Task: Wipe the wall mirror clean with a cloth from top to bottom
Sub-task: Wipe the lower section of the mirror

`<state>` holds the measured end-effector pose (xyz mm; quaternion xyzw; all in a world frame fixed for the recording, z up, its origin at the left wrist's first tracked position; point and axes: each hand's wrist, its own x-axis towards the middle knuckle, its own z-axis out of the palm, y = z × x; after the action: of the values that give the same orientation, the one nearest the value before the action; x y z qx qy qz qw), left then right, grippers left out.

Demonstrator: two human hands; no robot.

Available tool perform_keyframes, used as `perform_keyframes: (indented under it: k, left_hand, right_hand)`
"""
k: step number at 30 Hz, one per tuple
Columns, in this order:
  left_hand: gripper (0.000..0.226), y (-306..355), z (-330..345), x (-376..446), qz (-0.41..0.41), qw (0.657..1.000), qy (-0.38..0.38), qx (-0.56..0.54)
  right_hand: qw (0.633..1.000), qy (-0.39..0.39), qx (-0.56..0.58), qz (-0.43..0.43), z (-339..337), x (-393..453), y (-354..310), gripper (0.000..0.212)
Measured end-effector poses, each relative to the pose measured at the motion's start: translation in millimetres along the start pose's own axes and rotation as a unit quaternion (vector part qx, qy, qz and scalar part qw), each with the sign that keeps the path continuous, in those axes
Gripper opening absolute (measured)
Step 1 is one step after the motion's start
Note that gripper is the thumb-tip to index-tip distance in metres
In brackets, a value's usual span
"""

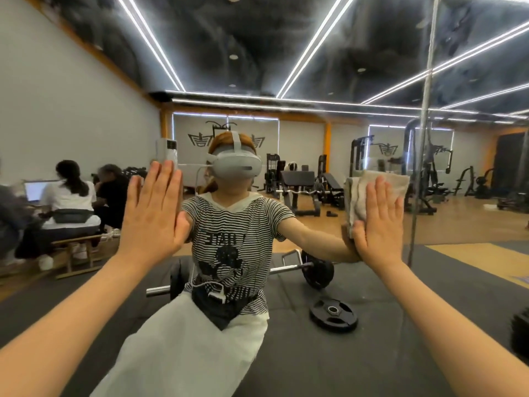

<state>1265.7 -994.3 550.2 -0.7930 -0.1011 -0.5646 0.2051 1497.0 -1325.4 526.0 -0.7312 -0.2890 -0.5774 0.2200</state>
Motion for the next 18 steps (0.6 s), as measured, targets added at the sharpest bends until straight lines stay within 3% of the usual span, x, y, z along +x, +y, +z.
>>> perform_keyframes:
  k: [7, 14, 18]
  left_hand:
    - [0.074, 8, -9, -18, -0.044, 0.999, 0.012, -0.019]
    - [0.082, 41, 0, -102, -0.141, 0.988, -0.025, -0.055]
    - [0.083, 62, 22, -131, -0.124, 0.991, -0.042, -0.041]
  right_hand:
    - [1.000, -0.010, -0.005, -0.002, 17, -73, 0, 0.076]
    - [1.000, -0.025, 0.010, -0.014, 5, -69, -2, 0.074]
    - [0.999, 0.004, -0.023, 0.022, 15, -68, -13, 0.068]
